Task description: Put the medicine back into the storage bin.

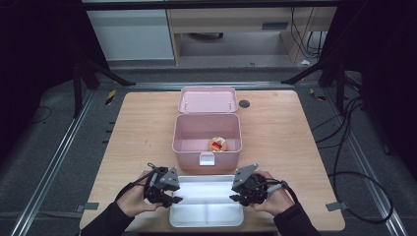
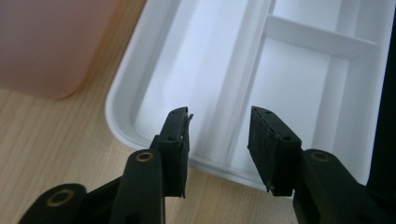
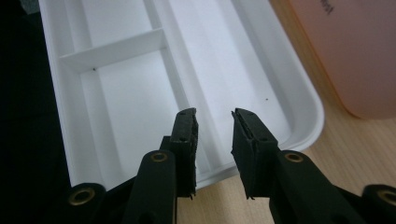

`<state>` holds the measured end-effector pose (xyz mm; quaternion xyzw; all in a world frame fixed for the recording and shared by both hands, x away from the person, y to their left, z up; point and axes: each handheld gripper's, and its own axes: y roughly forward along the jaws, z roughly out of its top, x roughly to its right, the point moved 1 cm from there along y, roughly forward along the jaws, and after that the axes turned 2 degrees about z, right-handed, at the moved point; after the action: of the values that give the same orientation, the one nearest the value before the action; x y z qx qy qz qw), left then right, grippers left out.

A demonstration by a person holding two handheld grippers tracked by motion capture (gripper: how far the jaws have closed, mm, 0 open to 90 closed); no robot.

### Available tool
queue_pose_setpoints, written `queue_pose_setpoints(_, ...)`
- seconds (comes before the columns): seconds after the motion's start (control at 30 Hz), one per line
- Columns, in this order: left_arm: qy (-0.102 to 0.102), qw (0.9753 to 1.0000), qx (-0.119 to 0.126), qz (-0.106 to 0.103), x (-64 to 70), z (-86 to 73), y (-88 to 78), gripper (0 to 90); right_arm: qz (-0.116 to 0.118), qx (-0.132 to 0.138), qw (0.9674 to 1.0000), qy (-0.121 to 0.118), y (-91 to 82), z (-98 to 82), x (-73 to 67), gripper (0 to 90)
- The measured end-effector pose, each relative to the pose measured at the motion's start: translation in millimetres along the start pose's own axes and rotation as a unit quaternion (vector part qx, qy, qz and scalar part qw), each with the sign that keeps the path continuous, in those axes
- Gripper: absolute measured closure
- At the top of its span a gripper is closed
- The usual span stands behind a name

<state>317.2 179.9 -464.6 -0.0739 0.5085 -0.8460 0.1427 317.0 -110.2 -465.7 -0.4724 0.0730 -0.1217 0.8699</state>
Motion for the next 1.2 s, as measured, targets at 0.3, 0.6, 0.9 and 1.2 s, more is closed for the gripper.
queue_pose_setpoints(0.3,0.018,0.9989,-0.040,-0.016,3.6,0.8,16.1,65.9,0.017,-0.051,0.9985,-0.012,15.2,-0.3,-4.0,77.2)
queue_pose_setpoints(0.6,0.032,0.9975,-0.061,-0.014,2.8,3.0,26.4,73.7,0.020,-0.072,0.9971,-0.019,22.3,2.1,-1.7,82.7)
queue_pose_setpoints(0.9,0.047,0.9961,-0.069,-0.027,-0.9,3.9,27.7,82.2,0.030,-0.102,0.9938,-0.034,29.5,7.5,-0.4,84.0)
queue_pose_setpoints(1.2,0.070,0.9933,-0.083,-0.039,-0.2,7.8,25.3,85.2,0.053,-0.108,0.9918,-0.042,28.3,9.7,-1.5,86.5)
